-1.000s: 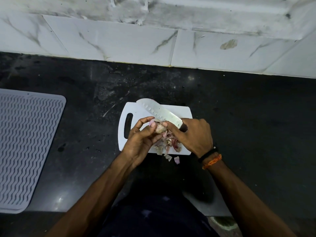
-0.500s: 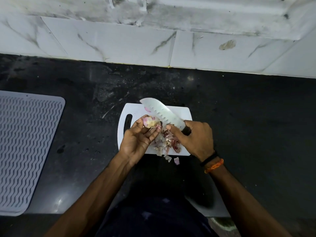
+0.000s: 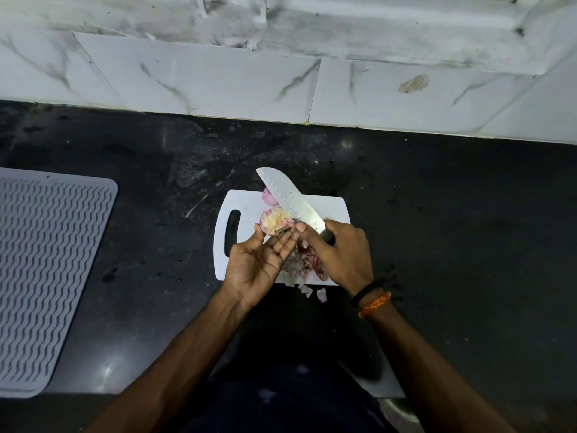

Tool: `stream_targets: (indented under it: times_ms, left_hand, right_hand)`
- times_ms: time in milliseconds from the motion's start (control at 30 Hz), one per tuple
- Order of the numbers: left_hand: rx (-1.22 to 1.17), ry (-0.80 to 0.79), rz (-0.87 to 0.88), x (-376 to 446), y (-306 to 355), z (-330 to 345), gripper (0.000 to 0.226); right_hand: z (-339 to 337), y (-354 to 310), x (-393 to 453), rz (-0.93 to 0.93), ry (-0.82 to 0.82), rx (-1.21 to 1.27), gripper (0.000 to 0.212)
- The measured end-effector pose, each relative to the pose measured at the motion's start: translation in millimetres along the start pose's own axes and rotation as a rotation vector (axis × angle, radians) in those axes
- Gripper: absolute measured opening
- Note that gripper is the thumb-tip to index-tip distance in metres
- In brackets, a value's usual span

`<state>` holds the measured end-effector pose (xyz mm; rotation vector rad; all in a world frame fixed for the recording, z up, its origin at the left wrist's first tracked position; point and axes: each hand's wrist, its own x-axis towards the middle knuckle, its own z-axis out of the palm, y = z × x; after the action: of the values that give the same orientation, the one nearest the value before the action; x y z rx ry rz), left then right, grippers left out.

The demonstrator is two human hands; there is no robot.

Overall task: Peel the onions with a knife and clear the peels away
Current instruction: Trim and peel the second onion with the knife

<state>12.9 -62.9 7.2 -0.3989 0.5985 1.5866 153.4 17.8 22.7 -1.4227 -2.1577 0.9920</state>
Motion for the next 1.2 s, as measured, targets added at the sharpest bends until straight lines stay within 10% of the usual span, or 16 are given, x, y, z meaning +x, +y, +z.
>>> stream_targets:
  times_ms: [633, 1200]
  left_hand:
    - [0.013, -0.081, 0.168, 7, -4, -4, 0.041]
    - [0.01, -0.147, 0.078, 4, -19, -5, 0.047]
  right_hand:
    - [6, -17, -2, 0.1, 0.011, 0.251, 0.05]
    - [11, -19, 7, 0.136, 0.105, -0.023, 0.058]
